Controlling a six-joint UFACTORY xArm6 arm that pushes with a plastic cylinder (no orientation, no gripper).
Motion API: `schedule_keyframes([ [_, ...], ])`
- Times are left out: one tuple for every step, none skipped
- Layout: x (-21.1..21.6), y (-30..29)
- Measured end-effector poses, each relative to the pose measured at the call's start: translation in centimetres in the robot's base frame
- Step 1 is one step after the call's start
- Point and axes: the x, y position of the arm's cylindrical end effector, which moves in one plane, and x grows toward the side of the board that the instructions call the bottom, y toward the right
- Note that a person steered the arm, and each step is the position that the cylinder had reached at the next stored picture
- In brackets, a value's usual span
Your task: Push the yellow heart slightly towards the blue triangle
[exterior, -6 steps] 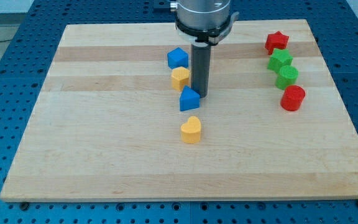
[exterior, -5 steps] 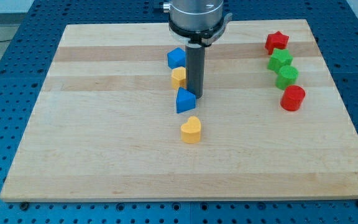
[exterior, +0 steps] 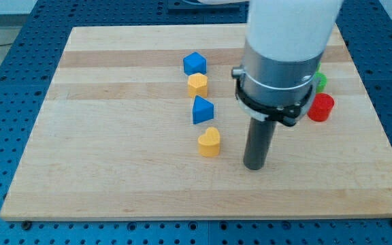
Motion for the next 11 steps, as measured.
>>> schedule_keyframes([
  [-0.8, -2.5],
  [-0.8, -4.1],
  [-0.8, -5.3],
  [-0.8, -5.9],
  [-0.8, -6.5],
  [-0.8, -7.1],
  [-1.8, -7.7],
  [-2.2, -8.0],
  [-1.9, -8.0],
  [-0.1, -4.8],
  [-1.4, -0.7],
])
